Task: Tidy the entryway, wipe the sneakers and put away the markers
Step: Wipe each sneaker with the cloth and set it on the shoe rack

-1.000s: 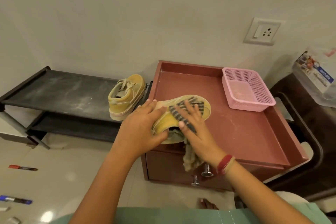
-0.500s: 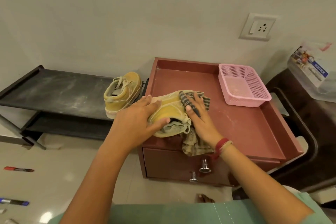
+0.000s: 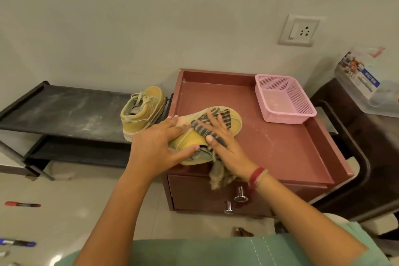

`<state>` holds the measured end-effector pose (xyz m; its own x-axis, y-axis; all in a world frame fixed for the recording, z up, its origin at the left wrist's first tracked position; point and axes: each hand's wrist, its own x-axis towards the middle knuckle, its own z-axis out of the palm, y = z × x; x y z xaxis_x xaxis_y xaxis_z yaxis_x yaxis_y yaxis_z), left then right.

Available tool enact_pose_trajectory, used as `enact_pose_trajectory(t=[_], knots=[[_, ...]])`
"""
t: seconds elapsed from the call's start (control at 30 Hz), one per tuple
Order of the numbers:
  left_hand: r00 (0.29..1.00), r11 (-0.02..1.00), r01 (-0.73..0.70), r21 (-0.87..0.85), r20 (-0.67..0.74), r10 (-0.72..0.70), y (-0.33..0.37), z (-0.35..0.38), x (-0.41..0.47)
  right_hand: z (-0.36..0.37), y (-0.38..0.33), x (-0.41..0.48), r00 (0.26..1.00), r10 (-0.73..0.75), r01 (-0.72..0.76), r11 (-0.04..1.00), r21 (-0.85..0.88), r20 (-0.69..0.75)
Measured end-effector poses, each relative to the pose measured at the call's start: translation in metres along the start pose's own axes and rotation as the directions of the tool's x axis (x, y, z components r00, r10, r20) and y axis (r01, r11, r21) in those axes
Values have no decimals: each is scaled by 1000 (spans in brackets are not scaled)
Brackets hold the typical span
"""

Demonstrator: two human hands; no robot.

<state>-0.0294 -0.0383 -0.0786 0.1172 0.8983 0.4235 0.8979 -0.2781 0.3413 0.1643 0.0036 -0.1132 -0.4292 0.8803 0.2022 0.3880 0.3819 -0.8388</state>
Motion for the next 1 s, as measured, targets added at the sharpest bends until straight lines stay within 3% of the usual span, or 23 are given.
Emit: enact_pose_trajectory(t=[0.1, 0.23, 0.37, 0.5, 0.57, 0.6, 0.63, 0.7, 0.73, 0.77, 0.8, 0.87, 0.93, 1.0], knots=[[998, 997, 64, -41, 10, -63, -1, -1, 3, -17, 8, 12, 984, 139, -144, 989, -43, -108], [998, 991, 60, -117, -3, -61, -4, 0, 3, 0, 11, 1, 997, -55, 56, 998, -24, 50], [995, 982, 100, -160, 20, -98, -7, -1, 5, -17, 18, 17, 992, 94, -98, 994, -49, -80], [995, 981, 89, -171, 55, -81, -10, -2, 5, -5, 14, 6, 989, -122, 131, 985, -108, 85], [992, 972, 123, -200, 56, -114, -10, -1, 5, -16, 22, 16, 998, -6, 4, 999, -47, -57], [990, 965, 142, -219, 50, -134, -9, -1, 6, -24, 28, 22, 974, 129, -120, 991, 59, -187], [989, 960, 150, -235, 46, -144, -9, -1, 7, -34, 29, 27, 893, 301, -230, 944, 235, -335], [990, 959, 138, -247, 41, -132, -8, -1, 7, -43, 32, 25, 663, 505, -232, 841, 489, -553], [991, 960, 131, -246, 41, -124, -9, -1, 7, -41, 28, 22, 627, 506, -225, 846, 484, -593], [992, 961, 130, -245, 43, -123, -9, -2, 6, -36, 24, 18, 681, 448, -221, 880, 421, -579], [991, 961, 132, -243, 46, -125, -9, -2, 6, -27, 20, 16, 788, 345, -195, 925, 325, -510], [991, 961, 134, -242, 46, -127, -11, -2, 6, -7, 25, 14, 947, 148, -130, 988, 79, -287], [991, 959, 134, -251, 44, -127, -10, -1, 6, -6, 39, 20, 954, 112, -138, 988, -74, -277], [992, 958, 128, -258, 47, -119, -10, -2, 6, -14, 44, 24, 884, 275, -289, 957, 21, -379]])
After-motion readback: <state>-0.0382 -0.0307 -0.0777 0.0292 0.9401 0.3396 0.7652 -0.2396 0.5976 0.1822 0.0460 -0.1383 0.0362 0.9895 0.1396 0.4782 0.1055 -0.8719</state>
